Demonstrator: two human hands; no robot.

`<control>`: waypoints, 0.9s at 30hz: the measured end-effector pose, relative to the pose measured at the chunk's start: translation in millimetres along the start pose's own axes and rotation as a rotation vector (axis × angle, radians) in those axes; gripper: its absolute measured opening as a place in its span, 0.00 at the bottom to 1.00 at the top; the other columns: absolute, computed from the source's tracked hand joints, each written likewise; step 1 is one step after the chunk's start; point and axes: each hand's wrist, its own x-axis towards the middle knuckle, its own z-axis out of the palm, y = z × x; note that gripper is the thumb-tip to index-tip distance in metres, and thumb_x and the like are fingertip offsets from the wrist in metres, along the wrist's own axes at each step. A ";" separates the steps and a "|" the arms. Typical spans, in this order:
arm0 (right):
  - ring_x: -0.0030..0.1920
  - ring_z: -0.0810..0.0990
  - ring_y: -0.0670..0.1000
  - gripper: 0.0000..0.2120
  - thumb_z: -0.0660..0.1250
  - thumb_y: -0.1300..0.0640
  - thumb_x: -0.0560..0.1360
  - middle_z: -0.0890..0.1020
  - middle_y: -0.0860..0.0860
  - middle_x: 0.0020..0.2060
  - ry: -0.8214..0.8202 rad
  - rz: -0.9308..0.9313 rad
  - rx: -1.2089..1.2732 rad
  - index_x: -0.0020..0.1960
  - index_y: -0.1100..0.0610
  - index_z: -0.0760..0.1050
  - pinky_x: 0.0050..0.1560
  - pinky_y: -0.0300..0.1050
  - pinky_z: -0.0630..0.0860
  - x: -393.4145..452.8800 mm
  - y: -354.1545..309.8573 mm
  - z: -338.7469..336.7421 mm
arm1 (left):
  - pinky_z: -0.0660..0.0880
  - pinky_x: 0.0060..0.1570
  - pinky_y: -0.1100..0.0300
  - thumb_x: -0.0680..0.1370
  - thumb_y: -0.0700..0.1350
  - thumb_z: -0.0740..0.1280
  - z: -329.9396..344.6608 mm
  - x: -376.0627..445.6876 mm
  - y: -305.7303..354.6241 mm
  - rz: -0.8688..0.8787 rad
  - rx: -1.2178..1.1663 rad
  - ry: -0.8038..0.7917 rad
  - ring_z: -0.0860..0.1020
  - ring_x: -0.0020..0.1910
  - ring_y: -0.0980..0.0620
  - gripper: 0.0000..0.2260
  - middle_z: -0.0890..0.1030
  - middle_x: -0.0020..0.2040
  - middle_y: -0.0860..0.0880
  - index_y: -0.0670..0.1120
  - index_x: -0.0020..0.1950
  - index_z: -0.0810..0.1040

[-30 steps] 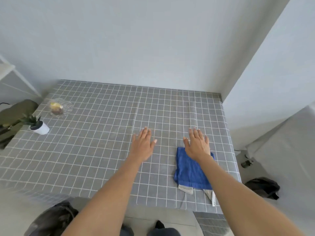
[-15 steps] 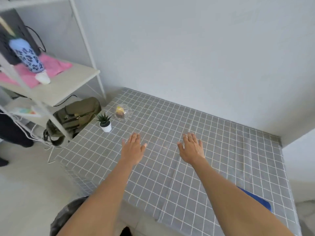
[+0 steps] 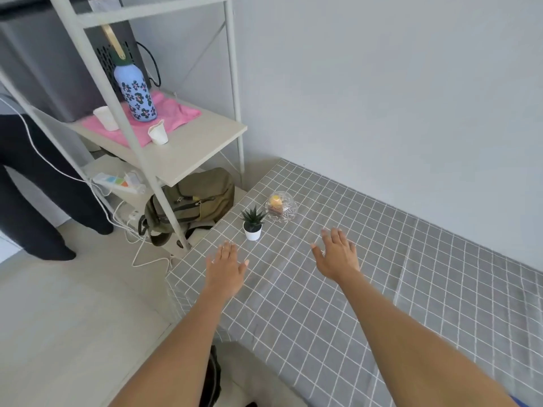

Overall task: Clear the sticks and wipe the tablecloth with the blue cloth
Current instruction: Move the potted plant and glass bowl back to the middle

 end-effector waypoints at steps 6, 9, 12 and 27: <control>0.77 0.45 0.55 0.34 0.50 0.36 0.78 0.47 0.54 0.77 -0.064 -0.002 -0.007 0.78 0.50 0.47 0.75 0.58 0.48 38.3 -21.3 16.3 | 0.49 0.74 0.45 0.82 0.57 0.45 6.5 24.7 -22.1 -0.041 0.002 -0.038 0.46 0.77 0.46 0.28 0.47 0.79 0.45 0.45 0.78 0.45; 0.77 0.46 0.55 0.37 0.54 0.34 0.76 0.47 0.54 0.77 -0.070 -0.025 -0.006 0.78 0.49 0.45 0.75 0.58 0.50 66.4 -23.2 19.3 | 0.49 0.73 0.46 0.82 0.58 0.47 9.0 45.1 -22.5 -0.053 0.000 -0.043 0.46 0.77 0.47 0.29 0.46 0.79 0.46 0.45 0.78 0.45; 0.77 0.47 0.55 0.41 0.57 0.34 0.75 0.47 0.54 0.77 -0.071 -0.054 0.009 0.78 0.49 0.43 0.74 0.57 0.50 96.9 -22.7 22.2 | 0.47 0.74 0.46 0.81 0.60 0.49 14.7 61.3 -18.1 -0.062 -0.042 -0.041 0.45 0.77 0.47 0.31 0.46 0.79 0.46 0.46 0.78 0.44; 0.76 0.53 0.58 0.54 0.73 0.36 0.64 0.51 0.53 0.77 0.082 -0.158 0.433 0.76 0.44 0.40 0.69 0.62 0.60 196.5 -29.1 78.7 | 0.62 0.67 0.39 0.68 0.62 0.71 51.7 122.1 14.0 -0.119 -0.595 0.384 0.67 0.69 0.44 0.27 0.74 0.65 0.49 0.51 0.63 0.71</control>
